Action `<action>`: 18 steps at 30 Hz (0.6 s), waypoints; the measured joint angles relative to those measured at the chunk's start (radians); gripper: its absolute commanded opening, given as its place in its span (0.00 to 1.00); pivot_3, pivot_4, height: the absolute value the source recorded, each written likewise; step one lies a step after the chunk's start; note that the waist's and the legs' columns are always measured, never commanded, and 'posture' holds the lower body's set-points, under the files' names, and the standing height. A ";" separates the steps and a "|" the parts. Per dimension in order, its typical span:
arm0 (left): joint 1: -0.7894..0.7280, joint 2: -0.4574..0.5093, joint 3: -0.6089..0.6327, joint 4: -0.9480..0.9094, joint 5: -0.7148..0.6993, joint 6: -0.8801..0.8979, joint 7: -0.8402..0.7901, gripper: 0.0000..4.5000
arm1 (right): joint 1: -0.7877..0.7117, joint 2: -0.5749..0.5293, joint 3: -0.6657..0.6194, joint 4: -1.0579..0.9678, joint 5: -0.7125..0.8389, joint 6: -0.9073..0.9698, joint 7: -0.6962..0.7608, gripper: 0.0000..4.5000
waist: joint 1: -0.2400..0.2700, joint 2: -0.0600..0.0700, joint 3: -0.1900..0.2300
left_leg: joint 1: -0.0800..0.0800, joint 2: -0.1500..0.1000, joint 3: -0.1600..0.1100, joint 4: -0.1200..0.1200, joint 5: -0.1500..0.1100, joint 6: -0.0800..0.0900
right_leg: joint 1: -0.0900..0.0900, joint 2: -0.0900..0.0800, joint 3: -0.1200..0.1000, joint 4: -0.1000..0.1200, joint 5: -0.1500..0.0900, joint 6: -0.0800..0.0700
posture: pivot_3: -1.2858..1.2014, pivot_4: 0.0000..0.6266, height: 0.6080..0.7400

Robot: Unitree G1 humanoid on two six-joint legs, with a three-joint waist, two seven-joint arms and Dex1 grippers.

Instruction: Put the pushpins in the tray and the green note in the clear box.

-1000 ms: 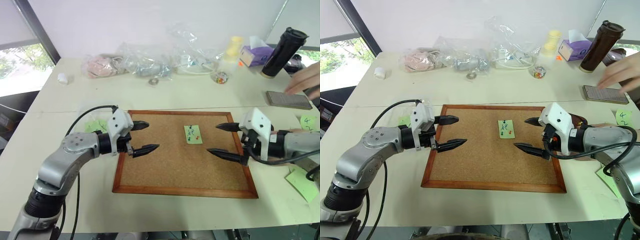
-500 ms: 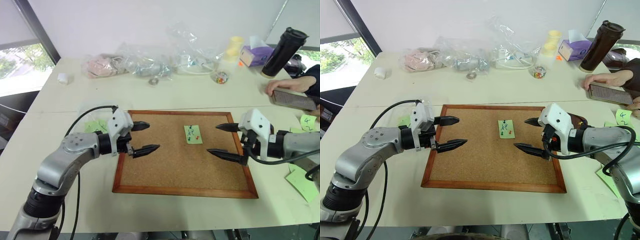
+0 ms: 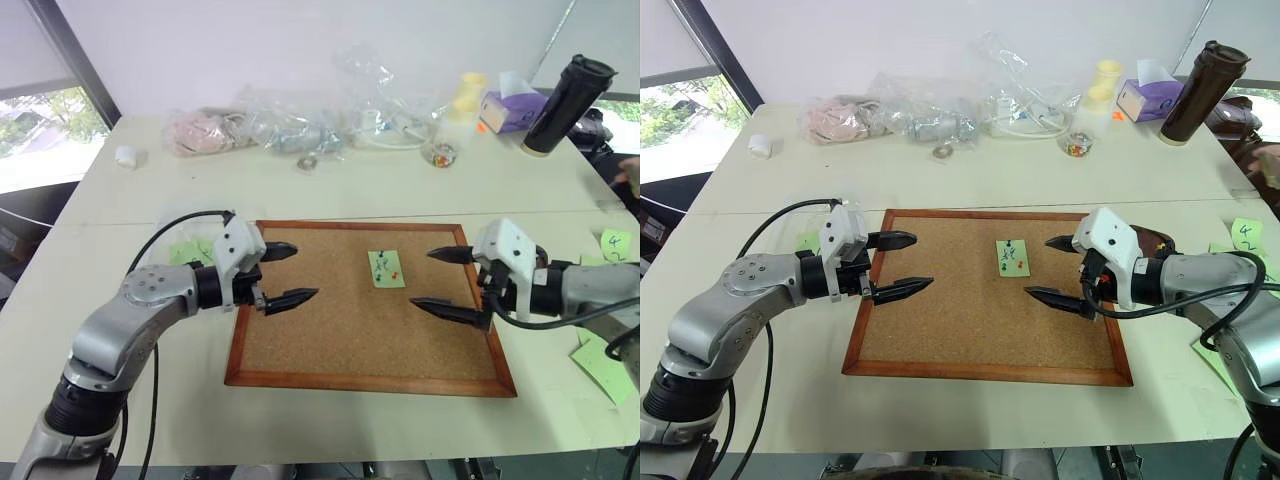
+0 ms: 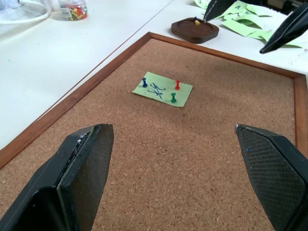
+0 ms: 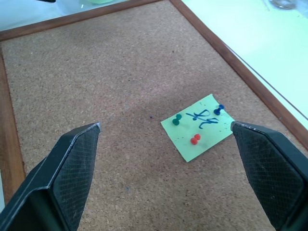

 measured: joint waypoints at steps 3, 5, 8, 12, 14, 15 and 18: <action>0.009 -0.002 0.000 -0.009 0.000 -0.001 0.003 0.48 | -0.010 0.000 0.007 0.008 0.000 0.000 0.002 1.00 | 0.000 0.000 0.000 | 0.000 0.000 0.000 0.000 0.000 0.000 | 0.000 0.000 0.000 0.000 0.000 0.000 | 0.52 0.24 1.00; 0.023 -0.007 -0.007 -0.010 0.004 -0.003 0.008 0.26 | -0.017 0.000 0.007 0.017 -0.001 -0.001 0.004 1.00 | 0.000 0.000 0.000 | 0.000 0.000 0.000 0.000 0.000 0.000 | 0.000 0.000 0.000 0.000 0.000 0.000 | 0.52 0.24 1.00; 0.025 -0.023 -0.021 -0.010 0.018 -0.010 0.016 0.01 | -0.029 0.003 0.011 0.029 -0.003 -0.003 0.003 1.00 | 0.001 0.000 0.000 | 0.000 0.000 0.000 0.000 0.000 0.000 | 0.000 0.000 0.000 0.000 0.000 0.000 | 0.52 0.24 1.00; 0.025 -0.048 -0.061 0.002 0.039 -0.032 0.012 0.01 | -0.048 0.016 0.023 0.050 -0.013 -0.015 0.000 1.00 | 0.000 0.000 0.000 | 0.000 0.000 0.000 0.000 0.000 0.000 | 0.000 0.000 0.000 0.000 0.000 0.000 | 0.52 0.24 1.00; 0.022 -0.066 -0.095 0.026 0.054 -0.049 0.001 0.01 | -0.077 0.036 0.047 0.071 -0.021 -0.019 -0.007 1.00 | -0.001 0.000 0.000 | 0.000 0.000 0.000 0.000 0.000 0.000 | 0.000 0.000 0.000 0.000 0.000 0.000 | 0.52 0.24 1.00; 0.022 -0.073 -0.118 0.040 0.069 -0.057 -0.005 0.01 | -0.088 0.043 0.059 0.083 -0.031 -0.022 -0.011 1.00 | -0.001 0.000 0.000 | 0.000 0.000 0.000 0.000 0.000 0.000 | 0.000 0.000 0.000 0.000 0.000 0.000 | 0.52 0.24 1.00; 0.028 -0.084 -0.171 0.096 0.119 -0.094 -0.013 0.01 | -0.140 0.079 0.102 0.141 -0.065 -0.033 -0.032 1.00 | -0.002 0.000 0.000 | 0.000 0.000 0.000 0.000 0.000 0.000 | 0.000 0.000 0.000 0.000 0.000 0.000 | 0.52 0.24 1.00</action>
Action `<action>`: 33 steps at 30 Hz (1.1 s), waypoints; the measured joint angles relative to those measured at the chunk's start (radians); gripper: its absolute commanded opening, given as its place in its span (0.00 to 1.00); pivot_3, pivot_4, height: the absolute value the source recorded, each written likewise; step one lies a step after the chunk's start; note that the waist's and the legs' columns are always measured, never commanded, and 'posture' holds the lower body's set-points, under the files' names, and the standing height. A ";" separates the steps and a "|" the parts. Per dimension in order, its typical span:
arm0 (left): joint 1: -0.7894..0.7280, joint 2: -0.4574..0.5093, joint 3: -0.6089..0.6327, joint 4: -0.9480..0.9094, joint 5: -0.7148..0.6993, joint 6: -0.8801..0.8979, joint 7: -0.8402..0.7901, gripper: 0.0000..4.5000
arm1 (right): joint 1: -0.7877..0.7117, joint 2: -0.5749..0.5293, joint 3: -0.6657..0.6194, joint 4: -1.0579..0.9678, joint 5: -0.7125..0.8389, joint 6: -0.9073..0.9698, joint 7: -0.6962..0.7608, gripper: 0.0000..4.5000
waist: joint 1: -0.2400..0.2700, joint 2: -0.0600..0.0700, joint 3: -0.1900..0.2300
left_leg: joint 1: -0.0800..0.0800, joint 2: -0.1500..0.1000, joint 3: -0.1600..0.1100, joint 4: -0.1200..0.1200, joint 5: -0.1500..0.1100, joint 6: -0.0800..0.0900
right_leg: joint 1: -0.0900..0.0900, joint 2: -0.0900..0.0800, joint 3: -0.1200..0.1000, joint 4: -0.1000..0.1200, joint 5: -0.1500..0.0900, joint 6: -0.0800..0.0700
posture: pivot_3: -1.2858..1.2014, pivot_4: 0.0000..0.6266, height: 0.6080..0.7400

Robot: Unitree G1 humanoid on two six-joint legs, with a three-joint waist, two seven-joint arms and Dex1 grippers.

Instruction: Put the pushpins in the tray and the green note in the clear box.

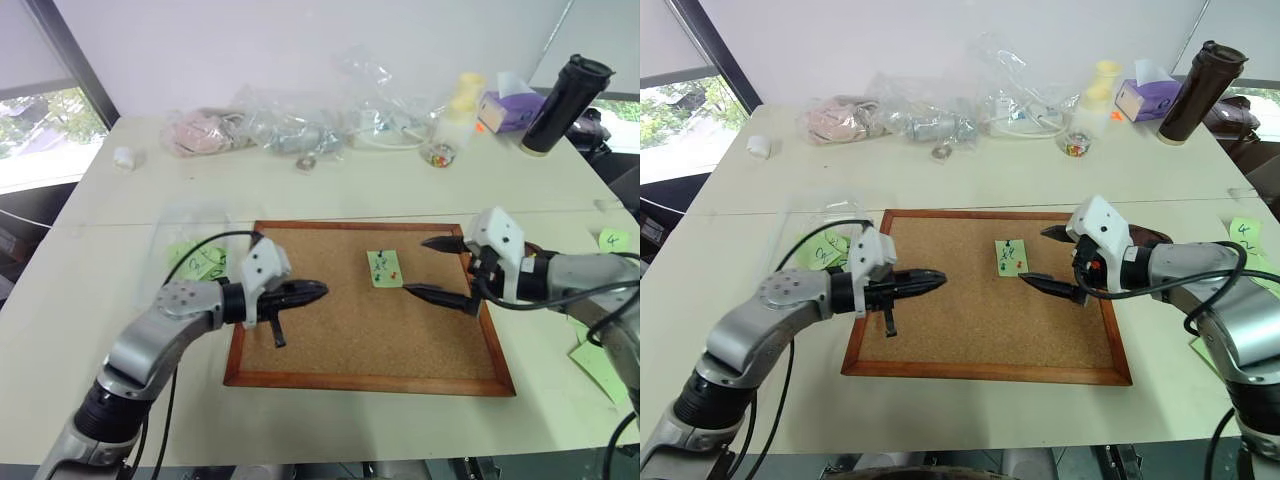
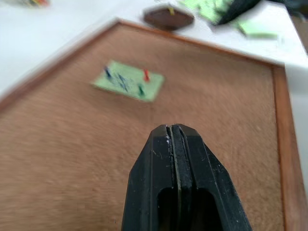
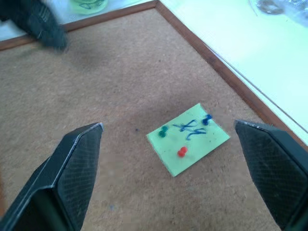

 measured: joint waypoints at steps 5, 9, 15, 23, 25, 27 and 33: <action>0.018 -0.052 -0.048 0.127 0.071 -0.082 -0.008 0.01 | -0.083 0.113 0.064 0.078 -0.035 0.010 -0.068 1.00 | 0.000 0.000 0.000 | 0.000 0.000 0.000 0.000 0.000 0.000 | 0.000 0.000 0.000 0.000 0.000 0.000 | 0.52 0.24 1.00; 0.031 -0.094 -0.068 0.204 0.111 -0.145 -0.008 0.01 | -0.145 0.191 0.114 0.164 -0.076 0.039 -0.127 1.00 | 0.003 0.000 0.000 | 0.000 -0.001 0.000 0.000 0.000 0.000 | 0.000 0.000 0.000 0.001 0.000 0.000 | 0.52 0.24 1.00; 0.055 -0.110 -0.064 0.216 0.135 -0.191 -0.008 0.00 | -0.214 0.256 0.179 0.299 -0.159 0.042 -0.174 0.94 | 0.000 0.001 -0.001 | 0.001 -0.001 -0.001 0.001 0.000 0.000 | 0.000 0.000 0.000 0.001 0.000 0.000 | 0.52 0.24 1.00; 0.060 -0.109 -0.058 0.211 0.137 -0.190 -0.009 0.00 | -0.221 0.280 0.223 0.380 -0.227 0.003 -0.165 0.60 | -0.001 0.001 -0.001 | 0.001 -0.001 -0.001 0.000 0.000 0.000 | 0.000 0.000 0.000 0.001 0.000 0.000 | 0.52 0.24 1.00; 0.060 -0.109 -0.058 0.211 0.137 -0.189 -0.009 0.00 | -0.221 0.290 0.224 0.390 -0.239 -0.005 -0.162 0.60 | -0.002 0.001 -0.001 | 0.000 -0.001 -0.001 0.000 0.000 0.000 | 0.000 0.000 0.000 0.001 0.000 0.000 | 0.52 0.24 1.00; 0.060 -0.109 -0.057 0.211 0.137 -0.188 -0.008 0.00 | -0.221 0.299 0.224 0.395 -0.247 -0.011 -0.160 0.60 | -0.002 0.001 -0.001 | 0.000 -0.001 -0.001 0.000 0.000 0.000 | 0.000 0.000 0.000 0.001 0.000 0.000 | 0.52 0.24 1.00; 0.060 -0.109 -0.056 0.212 0.137 -0.189 -0.009 0.00 | -0.221 0.307 0.229 0.414 -0.275 -0.039 -0.145 0.47 | -0.003 0.001 -0.001 | 0.000 -0.001 -0.001 0.000 0.000 0.000 | 0.000 0.000 0.000 0.001 0.000 0.000 | 0.52 0.24 1.00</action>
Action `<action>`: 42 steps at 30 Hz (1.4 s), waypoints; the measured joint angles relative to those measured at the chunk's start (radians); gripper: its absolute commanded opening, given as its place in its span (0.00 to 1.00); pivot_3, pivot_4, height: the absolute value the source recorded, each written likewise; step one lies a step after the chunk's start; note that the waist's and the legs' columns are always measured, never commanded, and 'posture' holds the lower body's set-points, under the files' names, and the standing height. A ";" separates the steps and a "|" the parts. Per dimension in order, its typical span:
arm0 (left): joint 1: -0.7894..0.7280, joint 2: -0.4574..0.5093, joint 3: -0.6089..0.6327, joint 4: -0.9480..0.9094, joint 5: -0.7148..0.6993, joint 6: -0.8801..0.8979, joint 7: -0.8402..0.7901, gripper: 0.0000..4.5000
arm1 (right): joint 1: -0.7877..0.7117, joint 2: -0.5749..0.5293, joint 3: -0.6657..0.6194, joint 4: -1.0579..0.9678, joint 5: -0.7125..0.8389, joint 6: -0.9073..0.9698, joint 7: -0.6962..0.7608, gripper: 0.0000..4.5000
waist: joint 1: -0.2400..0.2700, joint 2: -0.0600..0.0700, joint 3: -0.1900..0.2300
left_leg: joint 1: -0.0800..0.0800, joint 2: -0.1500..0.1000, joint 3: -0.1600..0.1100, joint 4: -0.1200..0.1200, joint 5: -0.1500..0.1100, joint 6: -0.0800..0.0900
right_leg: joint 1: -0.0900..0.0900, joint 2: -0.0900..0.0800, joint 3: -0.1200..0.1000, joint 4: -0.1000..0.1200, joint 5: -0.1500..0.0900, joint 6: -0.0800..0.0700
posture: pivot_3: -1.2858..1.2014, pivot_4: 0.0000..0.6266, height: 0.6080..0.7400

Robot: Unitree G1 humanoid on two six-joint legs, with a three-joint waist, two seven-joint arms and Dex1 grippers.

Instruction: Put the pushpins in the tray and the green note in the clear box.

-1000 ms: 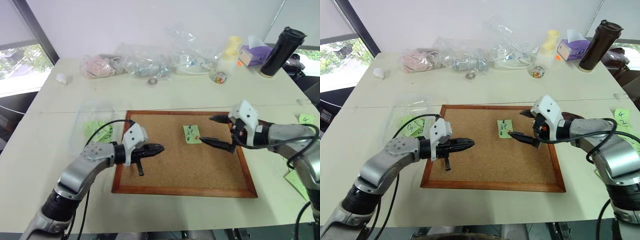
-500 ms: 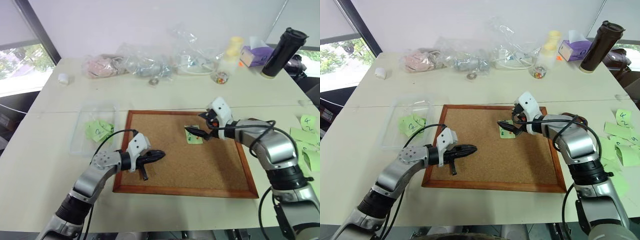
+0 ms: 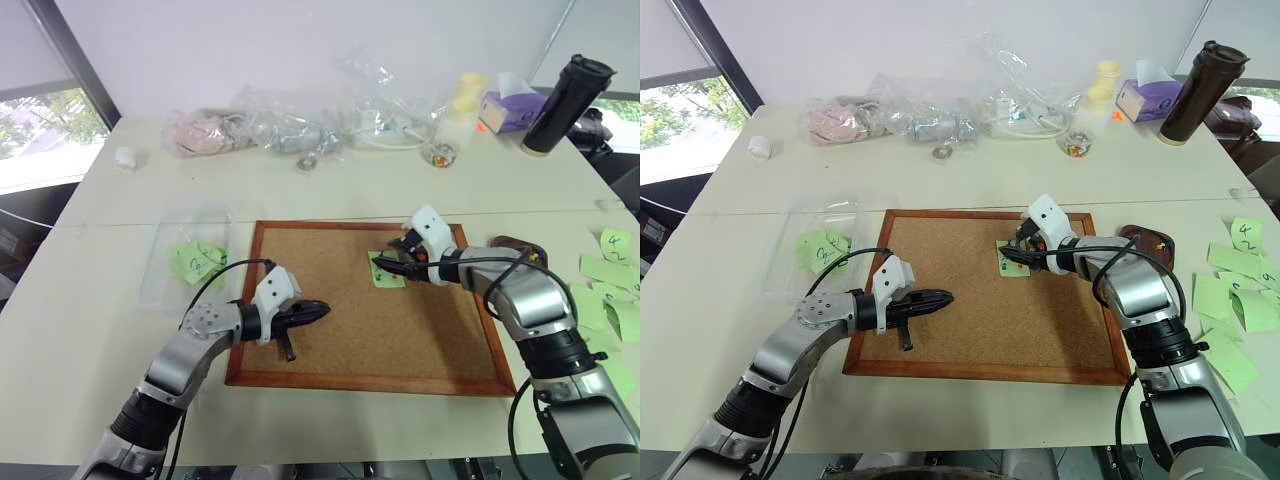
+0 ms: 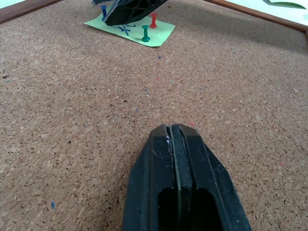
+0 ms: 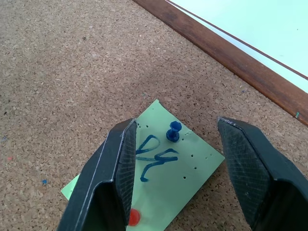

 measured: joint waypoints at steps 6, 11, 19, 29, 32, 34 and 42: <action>0.006 0.001 0.000 -0.006 0.002 0.001 0.002 0.00 | 0.003 0.012 0.001 0.020 -0.020 -0.023 0.017 0.02 | -0.002 0.000 0.000 | 0.000 0.000 0.000 0.000 0.000 0.000 | 0.000 0.000 0.000 0.000 0.000 0.000 | 0.52 0.24 1.00; 0.011 0.002 0.001 -0.017 0.002 0.016 0.007 0.00 | 0.003 0.014 0.002 0.020 -0.035 -0.031 0.025 0.02 | -0.004 0.000 0.000 | 0.000 0.000 0.000 0.000 0.000 0.000 | 0.000 0.000 0.000 0.000 0.000 0.000 | 0.52 0.24 1.00; 0.025 0.010 0.000 -0.045 0.001 0.046 0.010 0.00 | 0.010 -0.050 -0.149 -0.214 0.055 0.113 0.009 0.02 | -0.004 0.001 0.000 | 0.000 0.000 0.000 -0.001 0.000 0.000 | -0.001 0.000 0.000 0.000 0.000 0.000 | 0.52 0.24 1.00; 0.038 0.007 -0.003 -0.067 0.000 0.062 0.017 0.00 | 0.094 -0.192 -0.439 -0.249 0.136 0.238 -0.040 0.02 | 0.004 0.001 -0.001 | 0.000 0.000 0.000 -0.002 0.000 0.000 | 0.000 0.000 0.000 -0.001 0.000 0.000 | 0.52 0.24 1.00; 0.039 0.009 0.001 -0.068 0.002 0.062 0.017 0.00 | 0.152 -0.205 -0.520 -0.137 0.121 0.226 -0.070 0.02 | 0.002 0.002 -0.001 | 0.001 0.000 0.001 -0.001 0.000 0.000 | 0.000 0.000 0.001 0.000 0.000 0.000 | 0.52 0.24 1.00; 0.039 0.008 0.001 -0.064 0.002 0.059 0.017 0.00 | 0.171 -0.206 -0.548 -0.072 0.110 0.203 -0.085 0.02 | 0.002 0.004 -0.003 | 0.001 0.000 0.001 -0.001 0.000 0.000 | 0.000 0.000 0.001 0.000 0.000 0.000 | 0.52 0.24 1.00; 0.043 0.008 -0.001 -0.048 0.002 0.035 0.009 0.00 | 0.223 -0.208 -0.553 0.040 0.087 0.117 -0.093 0.02 | 0.002 0.007 -0.004 | 0.001 0.000 0.002 -0.001 0.000 0.000 | 0.000 0.000 0.001 0.000 0.000 0.000 | 0.52 0.24 1.00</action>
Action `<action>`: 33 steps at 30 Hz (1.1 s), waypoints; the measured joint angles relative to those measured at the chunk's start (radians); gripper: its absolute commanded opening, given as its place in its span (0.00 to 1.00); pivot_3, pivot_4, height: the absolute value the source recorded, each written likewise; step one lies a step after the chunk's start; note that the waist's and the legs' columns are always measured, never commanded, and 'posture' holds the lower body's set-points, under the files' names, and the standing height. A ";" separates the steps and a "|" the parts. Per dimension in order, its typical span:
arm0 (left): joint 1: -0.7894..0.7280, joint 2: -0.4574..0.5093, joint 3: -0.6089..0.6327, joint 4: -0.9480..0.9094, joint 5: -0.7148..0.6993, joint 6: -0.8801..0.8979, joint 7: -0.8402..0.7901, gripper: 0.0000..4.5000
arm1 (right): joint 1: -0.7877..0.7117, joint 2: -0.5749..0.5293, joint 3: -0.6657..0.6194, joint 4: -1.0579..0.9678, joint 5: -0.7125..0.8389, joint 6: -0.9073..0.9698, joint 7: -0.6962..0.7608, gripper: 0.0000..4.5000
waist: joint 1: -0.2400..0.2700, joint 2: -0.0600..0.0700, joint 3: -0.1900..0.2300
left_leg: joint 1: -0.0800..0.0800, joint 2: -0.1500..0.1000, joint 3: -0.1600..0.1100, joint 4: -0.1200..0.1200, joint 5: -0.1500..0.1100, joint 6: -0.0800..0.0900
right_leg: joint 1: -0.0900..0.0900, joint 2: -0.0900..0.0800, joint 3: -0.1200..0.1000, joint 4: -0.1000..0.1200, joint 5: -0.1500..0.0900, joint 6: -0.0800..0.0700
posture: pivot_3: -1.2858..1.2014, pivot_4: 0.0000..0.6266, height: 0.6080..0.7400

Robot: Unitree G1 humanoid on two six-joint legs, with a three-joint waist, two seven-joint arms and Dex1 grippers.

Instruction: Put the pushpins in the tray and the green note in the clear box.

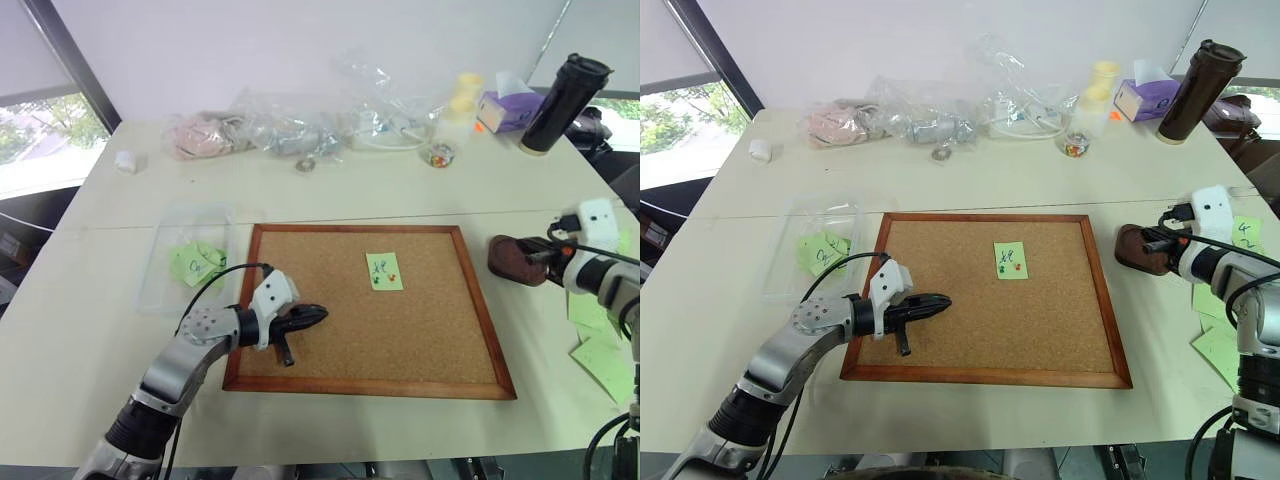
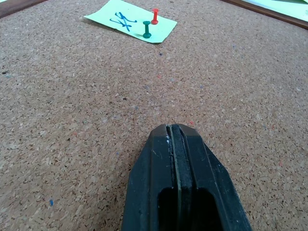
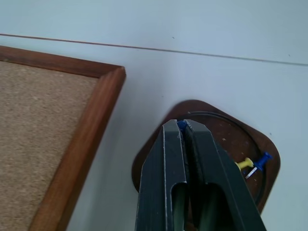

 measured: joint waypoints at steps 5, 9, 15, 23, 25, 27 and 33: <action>0.000 0.000 -0.004 0.000 0.001 -0.003 0.000 0.00 | 0.023 0.009 0.015 0.043 -0.009 -0.046 -0.005 0.02 | 0.000 0.000 0.000 | 0.000 0.000 0.000 0.000 0.000 0.000 | 0.000 0.000 0.000 0.000 0.000 0.000 | 0.52 0.24 1.00; 0.001 0.001 -0.003 0.001 0.002 -0.004 0.000 0.00 | 0.022 0.011 0.016 0.066 -0.008 -0.060 -0.013 0.02 | 0.000 0.001 -0.001 | 0.000 0.000 0.000 0.000 0.000 0.000 | 0.000 0.000 0.000 0.000 0.000 0.000 | 0.52 0.24 1.00; 0.000 0.001 -0.004 0.024 0.002 -0.033 -0.012 0.00 | 0.020 0.057 0.020 0.108 0.004 -0.078 -0.024 0.02 | -0.001 0.002 -0.002 | 0.001 0.000 0.000 0.000 0.000 0.000 | 0.001 0.000 0.000 0.000 0.000 0.000 | 0.52 0.24 1.00; 0.001 0.001 -0.007 0.034 0.009 -0.037 -0.010 0.00 | 0.030 0.066 0.027 0.114 0.007 -0.082 -0.030 0.02 | -0.001 -0.005 -0.013 | 0.004 0.001 -0.001 -0.001 0.000 0.000 | 0.005 0.000 0.000 -0.001 0.000 0.000 | 0.52 0.24 1.00; 0.007 0.001 -0.007 0.029 0.011 -0.037 -0.007 0.00 | 0.024 0.066 0.027 0.126 0.007 -0.085 -0.028 0.14 | -0.002 -0.005 -0.014 | 0.004 0.001 -0.001 -0.001 0.000 0.000 | 0.005 0.000 0.000 -0.001 0.000 0.000 | 0.52 0.24 1.00; 0.016 0.002 -0.006 0.015 0.019 -0.036 -0.005 0.00 | 0.023 0.070 0.034 0.151 0.007 -0.084 -0.026 0.30 | -0.002 -0.005 -0.013 | 0.004 0.001 -0.001 -0.001 0.000 0.000 | 0.004 0.000 0.000 -0.001 0.000 0.000 | 0.52 0.24 1.00; 0.010 0.002 -0.007 0.014 0.020 -0.034 -0.007 0.00 | 0.017 0.070 0.034 0.152 0.008 -0.091 -0.024 0.65 | -0.001 -0.003 -0.014 | 0.004 0.001 -0.001 -0.001 0.000 0.000 | 0.004 0.000 0.000 -0.001 0.000 0.000 | 0.52 0.24 1.00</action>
